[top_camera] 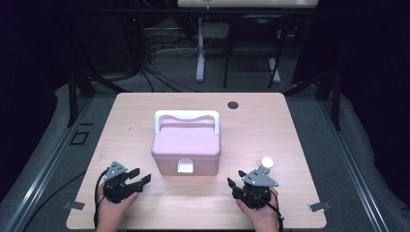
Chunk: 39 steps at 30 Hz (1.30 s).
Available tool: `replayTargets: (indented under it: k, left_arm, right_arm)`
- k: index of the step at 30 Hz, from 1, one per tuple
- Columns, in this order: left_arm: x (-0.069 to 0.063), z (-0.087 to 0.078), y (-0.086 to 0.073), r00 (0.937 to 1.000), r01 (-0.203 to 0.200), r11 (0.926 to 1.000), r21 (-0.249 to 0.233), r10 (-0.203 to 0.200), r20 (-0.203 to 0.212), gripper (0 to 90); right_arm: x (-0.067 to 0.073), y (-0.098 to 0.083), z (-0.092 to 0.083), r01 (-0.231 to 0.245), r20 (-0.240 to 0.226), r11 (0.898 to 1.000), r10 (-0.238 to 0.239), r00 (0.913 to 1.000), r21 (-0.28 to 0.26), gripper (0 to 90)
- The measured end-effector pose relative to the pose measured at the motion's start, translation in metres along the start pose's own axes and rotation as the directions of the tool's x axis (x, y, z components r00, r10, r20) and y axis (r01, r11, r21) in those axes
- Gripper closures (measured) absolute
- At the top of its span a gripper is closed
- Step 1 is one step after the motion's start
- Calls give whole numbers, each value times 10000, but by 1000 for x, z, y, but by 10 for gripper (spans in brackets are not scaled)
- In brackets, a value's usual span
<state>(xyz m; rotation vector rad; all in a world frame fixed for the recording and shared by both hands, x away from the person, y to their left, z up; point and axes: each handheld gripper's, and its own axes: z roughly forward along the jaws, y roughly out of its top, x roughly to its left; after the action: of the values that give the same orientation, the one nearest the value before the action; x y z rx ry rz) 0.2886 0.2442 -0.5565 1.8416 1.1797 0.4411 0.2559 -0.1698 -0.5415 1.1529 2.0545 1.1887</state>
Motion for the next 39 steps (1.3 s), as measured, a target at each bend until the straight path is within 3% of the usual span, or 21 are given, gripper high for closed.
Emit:
replayTargets:
  k: [7,14,23,27,29,33,39]
  left_arm:
    - [3,8,0,9998,-216,9991,361,214,48,464]
    - [8,10,4,9988,-489,9988,40,489,-14,551]
    - [15,13,9,9999,57,9996,-293,-54,108,699]
    - [15,18,12,9996,-89,9997,-205,95,256,784]
    - [15,20,15,9996,-283,9995,-152,283,23,813]
    - [11,26,20,9994,-319,9992,-225,321,96,873]
    - [9,40,24,9994,-209,9998,-26,210,258,895]
  right_arm:
    - [-8,-4,12,-250,-70,9993,251,9997,260,551]
    - [-8,-3,22,-15,97,9991,10,10000,424,585]
    - [-9,-3,36,-160,52,9981,157,9999,588,665]
    - [-13,0,39,-314,171,9978,305,9994,592,724]
    - [-14,1,40,-366,260,9981,353,9990,505,745]
    - [-18,5,46,-550,390,9979,537,9978,328,804]
    - [-20,9,57,-590,325,9968,573,9978,538,858]
